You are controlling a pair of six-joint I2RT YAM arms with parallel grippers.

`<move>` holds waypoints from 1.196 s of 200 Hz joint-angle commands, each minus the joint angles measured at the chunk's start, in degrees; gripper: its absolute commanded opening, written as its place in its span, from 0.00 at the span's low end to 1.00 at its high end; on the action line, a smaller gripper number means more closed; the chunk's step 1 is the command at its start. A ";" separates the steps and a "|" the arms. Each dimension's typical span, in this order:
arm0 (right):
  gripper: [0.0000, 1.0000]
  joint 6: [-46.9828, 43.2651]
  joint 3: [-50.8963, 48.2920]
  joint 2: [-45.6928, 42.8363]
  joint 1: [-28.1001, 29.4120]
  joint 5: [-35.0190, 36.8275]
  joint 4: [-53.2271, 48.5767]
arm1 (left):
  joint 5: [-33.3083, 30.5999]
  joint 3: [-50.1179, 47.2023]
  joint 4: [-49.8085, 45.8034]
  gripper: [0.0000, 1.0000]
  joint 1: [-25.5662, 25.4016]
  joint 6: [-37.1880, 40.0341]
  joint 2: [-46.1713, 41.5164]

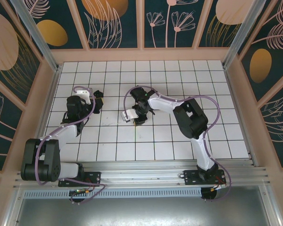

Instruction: Insert the wireless bluetooth earbuds into the charging case

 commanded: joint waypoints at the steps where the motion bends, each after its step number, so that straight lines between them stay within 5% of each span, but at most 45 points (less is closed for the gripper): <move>1: 0.44 -0.30 2.44 2.08 -0.80 -0.07 -6.17 | -0.59 1.40 -0.23 0.01 -0.37 1.20 0.25; 186: 0.23 17.26 -5.72 -5.49 -0.99 2.98 -9.14 | -0.25 1.67 0.20 0.01 -0.35 0.95 0.79; 239: 0.33 38.85 -11.19 -15.78 -1.92 -2.93 2.37 | -0.24 1.68 -0.05 0.01 -0.42 0.93 0.32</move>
